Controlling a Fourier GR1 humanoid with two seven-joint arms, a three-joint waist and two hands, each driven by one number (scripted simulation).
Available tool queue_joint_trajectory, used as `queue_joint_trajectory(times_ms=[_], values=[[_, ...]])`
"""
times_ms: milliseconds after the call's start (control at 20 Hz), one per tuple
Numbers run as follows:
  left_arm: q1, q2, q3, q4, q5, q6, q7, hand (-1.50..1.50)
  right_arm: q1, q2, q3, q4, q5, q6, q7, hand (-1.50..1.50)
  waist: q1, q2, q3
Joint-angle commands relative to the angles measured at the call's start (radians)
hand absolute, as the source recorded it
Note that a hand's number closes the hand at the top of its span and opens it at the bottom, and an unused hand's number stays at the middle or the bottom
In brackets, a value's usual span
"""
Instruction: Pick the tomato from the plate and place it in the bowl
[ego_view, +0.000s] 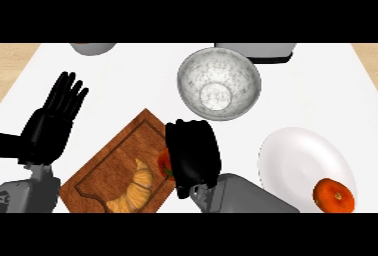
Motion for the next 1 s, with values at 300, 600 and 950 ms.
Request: queue_joint_trajectory(times_ms=[300, 600, 950], values=[[0.048, 0.007, 0.017, -0.015, 0.005, -0.017, -0.021, 0.00, -0.282, 0.030, -0.072, -0.011, 0.109, 0.042, 0.309, 1.50, -0.029, -0.007, 0.000], [0.026, 0.007, 0.037, 0.021, 0.004, -0.014, -0.039, 0.00, -0.341, 0.014, -0.285, 0.032, 0.133, 0.042, 0.212, 1.50, -0.045, -0.002, 0.001], [0.036, -0.003, 0.034, 0.001, 0.003, -0.009, -0.029, 0.00, -0.333, -0.059, -0.462, 0.191, 0.187, -0.096, 0.002, 1.50, -0.034, 0.003, 0.002]])
